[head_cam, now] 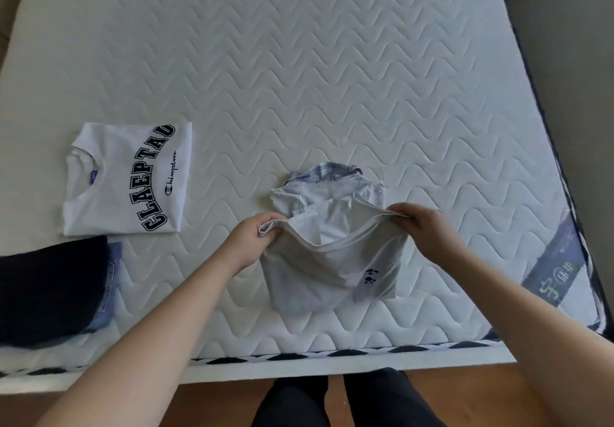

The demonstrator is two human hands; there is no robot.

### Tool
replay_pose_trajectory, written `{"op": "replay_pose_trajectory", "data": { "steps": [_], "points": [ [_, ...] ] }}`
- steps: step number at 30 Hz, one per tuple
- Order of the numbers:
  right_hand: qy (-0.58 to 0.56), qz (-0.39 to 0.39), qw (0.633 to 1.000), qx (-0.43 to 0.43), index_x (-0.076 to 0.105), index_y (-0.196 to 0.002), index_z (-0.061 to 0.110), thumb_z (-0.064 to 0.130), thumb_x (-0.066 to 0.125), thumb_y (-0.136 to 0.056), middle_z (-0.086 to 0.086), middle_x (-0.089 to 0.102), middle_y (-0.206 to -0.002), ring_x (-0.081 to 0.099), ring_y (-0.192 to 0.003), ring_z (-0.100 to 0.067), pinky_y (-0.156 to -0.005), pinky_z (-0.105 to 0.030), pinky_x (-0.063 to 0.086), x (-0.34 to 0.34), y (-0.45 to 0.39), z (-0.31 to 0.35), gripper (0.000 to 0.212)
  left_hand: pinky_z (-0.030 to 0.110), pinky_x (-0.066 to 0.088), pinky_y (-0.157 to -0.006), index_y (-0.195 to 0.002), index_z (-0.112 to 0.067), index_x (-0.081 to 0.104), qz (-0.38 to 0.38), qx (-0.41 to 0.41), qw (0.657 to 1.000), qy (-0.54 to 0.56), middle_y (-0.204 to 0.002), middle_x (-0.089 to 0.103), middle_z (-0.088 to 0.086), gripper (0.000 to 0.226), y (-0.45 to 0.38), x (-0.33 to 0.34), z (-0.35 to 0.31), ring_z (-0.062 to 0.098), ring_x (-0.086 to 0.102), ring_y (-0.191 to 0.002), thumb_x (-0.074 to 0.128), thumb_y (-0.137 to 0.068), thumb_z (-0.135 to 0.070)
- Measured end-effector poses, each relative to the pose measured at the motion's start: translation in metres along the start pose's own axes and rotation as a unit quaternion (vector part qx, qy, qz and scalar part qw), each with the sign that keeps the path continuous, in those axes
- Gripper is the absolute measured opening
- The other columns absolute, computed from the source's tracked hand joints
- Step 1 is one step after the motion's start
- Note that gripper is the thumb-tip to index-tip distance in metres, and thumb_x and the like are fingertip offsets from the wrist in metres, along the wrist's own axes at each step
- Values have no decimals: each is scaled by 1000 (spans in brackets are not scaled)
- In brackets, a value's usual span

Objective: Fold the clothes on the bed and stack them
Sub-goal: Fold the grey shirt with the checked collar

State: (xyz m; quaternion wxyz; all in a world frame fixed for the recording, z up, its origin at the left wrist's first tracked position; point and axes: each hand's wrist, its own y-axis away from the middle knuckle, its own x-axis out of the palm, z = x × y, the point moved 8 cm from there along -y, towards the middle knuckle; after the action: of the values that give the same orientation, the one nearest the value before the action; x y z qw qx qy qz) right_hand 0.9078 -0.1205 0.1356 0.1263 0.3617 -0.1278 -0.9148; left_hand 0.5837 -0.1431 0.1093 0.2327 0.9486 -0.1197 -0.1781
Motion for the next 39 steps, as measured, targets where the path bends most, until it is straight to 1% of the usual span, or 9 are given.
{"op": "replay_pose_trajectory", "data": {
  "steps": [4,7,12,18,24,27,29,33,39],
  "points": [
    [-50,80,995,23,70,-105,34,18,57,-98,31,63,-95,59,-88,6,-77,1,39,19,-60,-17,21,8,44,-86,-103,-25,67,27,-15,999,23,-109,67,-12,31,-61,-3,11,-13,60,-96,54,-96,2],
    [-186,147,970,44,70,-110,27,10,49,-101,17,71,-106,64,-100,1,-89,-11,48,35,-99,-34,28,15,48,-83,-98,-22,68,55,-43,996,62,-100,69,-4,31,-107,-7,22,1,63,-91,52,-95,5],
    [-290,209,931,77,64,-102,12,8,45,-102,2,66,-91,61,-86,-6,-79,-15,48,62,-163,-65,19,11,47,-71,-88,-20,68,61,-57,996,36,-82,70,-5,35,-183,-11,43,3,62,-78,50,-89,10],
    [-178,143,969,94,65,-97,22,8,45,-102,0,64,-94,55,-89,-14,-78,-25,42,86,-225,-99,25,13,41,-67,-85,-24,65,16,-62,996,-69,-76,67,-5,45,-251,-3,77,-4,59,-64,43,-87,15],
    [45,45,995,77,67,-107,30,19,47,-99,4,65,-99,59,-89,-18,-70,-28,41,82,-247,-121,24,30,47,-83,-89,-34,63,-18,-54,982,-178,-91,68,4,40,-274,1,90,21,63,-90,47,-87,3],
    [61,33,995,70,66,-109,31,24,49,-98,7,64,-100,58,-93,-17,-70,-26,40,83,-251,-126,21,21,43,-84,-109,-35,63,59,-40,972,-223,-107,65,-9,21,-274,12,85,11,61,-100,66,-88,-29],
    [60,60,994,67,63,-115,32,35,60,-93,11,60,-103,55,-94,-11,-70,-20,37,88,-254,-124,22,19,40,-88,-122,-30,61,121,1,946,-299,-114,63,-11,48,-273,21,75,6,57,-104,78,-78,-41],
    [111,99,989,-4,69,-106,26,27,75,-83,20,56,-84,53,-81,-6,-62,-2,33,94,-255,-107,24,2,36,-77,-113,-26,68,124,60,941,-308,-105,68,-10,37,-278,25,52,-8,58,-90,78,-79,-17],
    [75,72,995,1,64,-81,41,22,73,-83,16,66,-81,59,-75,0,-62,-7,39,67,-254,-113,21,-1,33,-67,-93,-37,67,82,82,962,-248,-79,61,-27,31,-279,15,43,-22,52,-73,79,-77,-12]
  ]
}}
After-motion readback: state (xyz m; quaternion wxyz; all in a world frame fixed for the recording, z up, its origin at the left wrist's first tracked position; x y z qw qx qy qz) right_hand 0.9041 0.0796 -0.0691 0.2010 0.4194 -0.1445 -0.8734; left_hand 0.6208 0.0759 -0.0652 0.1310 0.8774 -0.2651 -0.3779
